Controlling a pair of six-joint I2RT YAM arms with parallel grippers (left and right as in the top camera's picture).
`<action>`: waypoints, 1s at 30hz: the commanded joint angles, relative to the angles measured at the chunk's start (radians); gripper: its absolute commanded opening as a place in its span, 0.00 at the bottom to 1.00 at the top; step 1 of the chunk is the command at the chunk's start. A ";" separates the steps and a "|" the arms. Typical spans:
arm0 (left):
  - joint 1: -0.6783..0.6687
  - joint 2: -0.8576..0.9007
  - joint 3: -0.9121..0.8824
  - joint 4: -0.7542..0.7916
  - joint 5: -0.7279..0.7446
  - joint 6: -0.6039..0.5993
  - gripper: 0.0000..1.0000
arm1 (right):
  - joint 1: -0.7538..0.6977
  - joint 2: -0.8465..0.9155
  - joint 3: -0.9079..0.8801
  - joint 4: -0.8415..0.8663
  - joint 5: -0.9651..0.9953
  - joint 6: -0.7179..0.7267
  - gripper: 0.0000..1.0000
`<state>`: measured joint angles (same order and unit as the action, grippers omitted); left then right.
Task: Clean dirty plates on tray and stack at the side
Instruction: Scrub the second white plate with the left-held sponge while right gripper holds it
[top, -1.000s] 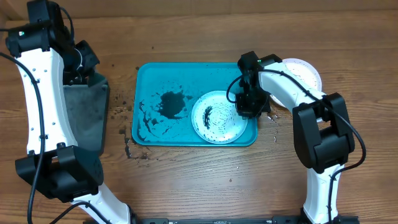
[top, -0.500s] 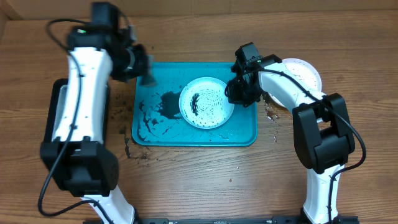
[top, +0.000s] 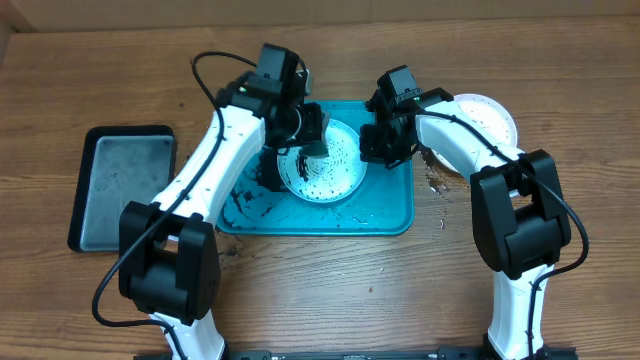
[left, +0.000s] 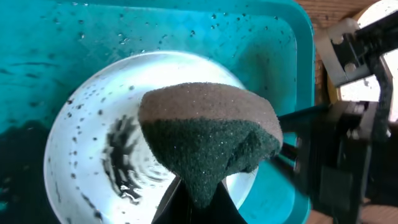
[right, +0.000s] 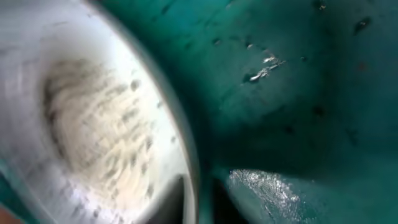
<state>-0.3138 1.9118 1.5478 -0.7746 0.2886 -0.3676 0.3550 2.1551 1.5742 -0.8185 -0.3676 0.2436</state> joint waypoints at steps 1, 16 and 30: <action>-0.010 -0.002 -0.040 0.047 0.008 -0.022 0.04 | 0.005 -0.016 -0.005 -0.014 -0.027 0.016 0.51; -0.015 0.003 -0.057 0.046 -0.008 -0.033 0.04 | 0.005 -0.007 -0.005 -0.048 0.063 0.076 0.04; -0.044 0.162 -0.059 0.040 -0.002 -0.209 0.04 | 0.005 0.000 -0.005 -0.051 0.060 0.132 0.04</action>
<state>-0.3485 2.0361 1.4971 -0.7341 0.2848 -0.5224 0.3553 2.1551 1.5742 -0.8677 -0.3359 0.3592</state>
